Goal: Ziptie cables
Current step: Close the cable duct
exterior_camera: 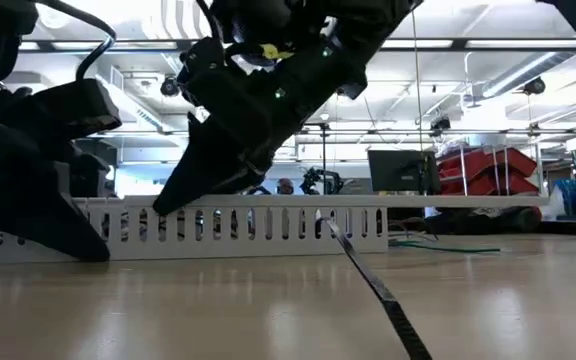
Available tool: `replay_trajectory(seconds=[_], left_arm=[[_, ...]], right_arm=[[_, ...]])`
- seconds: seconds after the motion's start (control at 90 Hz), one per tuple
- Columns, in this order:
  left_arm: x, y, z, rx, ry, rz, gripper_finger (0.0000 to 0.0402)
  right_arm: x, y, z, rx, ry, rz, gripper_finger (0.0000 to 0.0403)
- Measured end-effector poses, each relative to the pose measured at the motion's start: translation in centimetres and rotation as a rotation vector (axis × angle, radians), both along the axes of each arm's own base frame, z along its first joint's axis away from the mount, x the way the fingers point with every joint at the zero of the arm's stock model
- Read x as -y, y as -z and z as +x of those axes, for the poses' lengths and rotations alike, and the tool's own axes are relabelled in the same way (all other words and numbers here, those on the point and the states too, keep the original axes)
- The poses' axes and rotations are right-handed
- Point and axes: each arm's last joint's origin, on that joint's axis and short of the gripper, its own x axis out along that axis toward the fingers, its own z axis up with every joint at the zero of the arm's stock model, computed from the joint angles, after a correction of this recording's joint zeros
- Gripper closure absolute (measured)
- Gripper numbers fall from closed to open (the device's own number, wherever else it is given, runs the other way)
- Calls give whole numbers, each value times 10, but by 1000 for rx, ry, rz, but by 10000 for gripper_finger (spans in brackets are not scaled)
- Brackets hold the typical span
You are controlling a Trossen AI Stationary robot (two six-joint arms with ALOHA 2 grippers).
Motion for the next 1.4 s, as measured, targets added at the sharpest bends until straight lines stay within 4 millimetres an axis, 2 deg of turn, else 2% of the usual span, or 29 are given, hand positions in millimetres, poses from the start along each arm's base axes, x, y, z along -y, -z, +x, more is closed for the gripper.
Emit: replay_trajectory(seconds=[0.222, 0.356, 0.5, 0.767, 1.033, 1.156, 1.4], left_arm=[[0, 0, 1, 6, 1, -5, 181], [0, 0, 1, 7, 0, -7, 173], [0, -1, 1, 10, -2, -4, 182], [0, -1, 1, 14, -1, 3, 177], [-1, -1, 2, 15, 2, 8, 182], [-1, -1, 2, 17, 0, 9, 174], [-2, -2, 5, 32, 12, 13, 183]], right_arm=[[-4, 2, 0, 4, -61, 23, 186], [-4, 3, 0, -1, -56, 32, 175], [-3, 3, 0, -3, 12, 29, 158], [2, 3, 2, 10, 21, 31, 184], [7, 3, 2, -7, 108, 48, 163], [8, 3, 2, -8, 114, 47, 169], [8, 2, 4, 14, 71, 66, 174]])
